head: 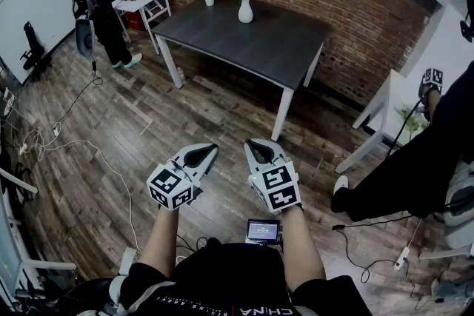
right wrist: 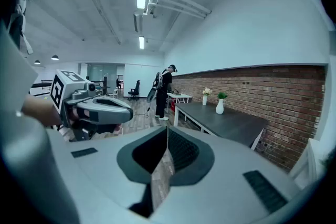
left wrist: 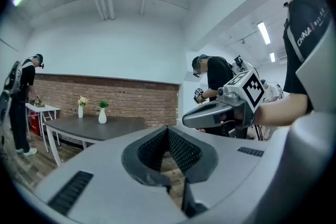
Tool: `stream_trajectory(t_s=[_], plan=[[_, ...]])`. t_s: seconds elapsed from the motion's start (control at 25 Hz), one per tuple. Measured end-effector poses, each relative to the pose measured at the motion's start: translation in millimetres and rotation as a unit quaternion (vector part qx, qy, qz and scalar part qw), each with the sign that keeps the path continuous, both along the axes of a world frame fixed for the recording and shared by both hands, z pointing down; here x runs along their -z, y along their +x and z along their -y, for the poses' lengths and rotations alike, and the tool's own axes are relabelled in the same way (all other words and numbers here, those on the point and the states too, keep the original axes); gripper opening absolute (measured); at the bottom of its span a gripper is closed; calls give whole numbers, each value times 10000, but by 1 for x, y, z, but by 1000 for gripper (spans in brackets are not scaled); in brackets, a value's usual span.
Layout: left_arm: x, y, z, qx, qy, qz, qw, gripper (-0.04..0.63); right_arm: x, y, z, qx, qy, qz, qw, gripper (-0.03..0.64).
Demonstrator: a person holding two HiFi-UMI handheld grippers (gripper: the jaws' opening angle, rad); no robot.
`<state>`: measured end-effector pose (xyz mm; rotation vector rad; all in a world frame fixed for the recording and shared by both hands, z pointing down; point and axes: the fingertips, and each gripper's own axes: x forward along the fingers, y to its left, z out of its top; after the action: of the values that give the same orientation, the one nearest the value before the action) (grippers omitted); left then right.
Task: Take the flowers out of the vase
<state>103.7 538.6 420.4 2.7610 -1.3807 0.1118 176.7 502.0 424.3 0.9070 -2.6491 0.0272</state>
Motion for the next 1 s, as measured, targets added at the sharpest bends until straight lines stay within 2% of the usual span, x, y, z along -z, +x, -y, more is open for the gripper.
stream_trajectory(t_s=[0.36,0.68,1.0], plan=[[-3,14,11,-169,-7,68,9998,3,0,8,8,-95,-75,126,9998,14],[-1,13,16,-122,-9,-61,9999,3,-1,10,9,-55,-111,184,9998,15],[-6,26,11,-271,-10,177,9995,3,-4,15,5,4,-142,166,9998,15]])
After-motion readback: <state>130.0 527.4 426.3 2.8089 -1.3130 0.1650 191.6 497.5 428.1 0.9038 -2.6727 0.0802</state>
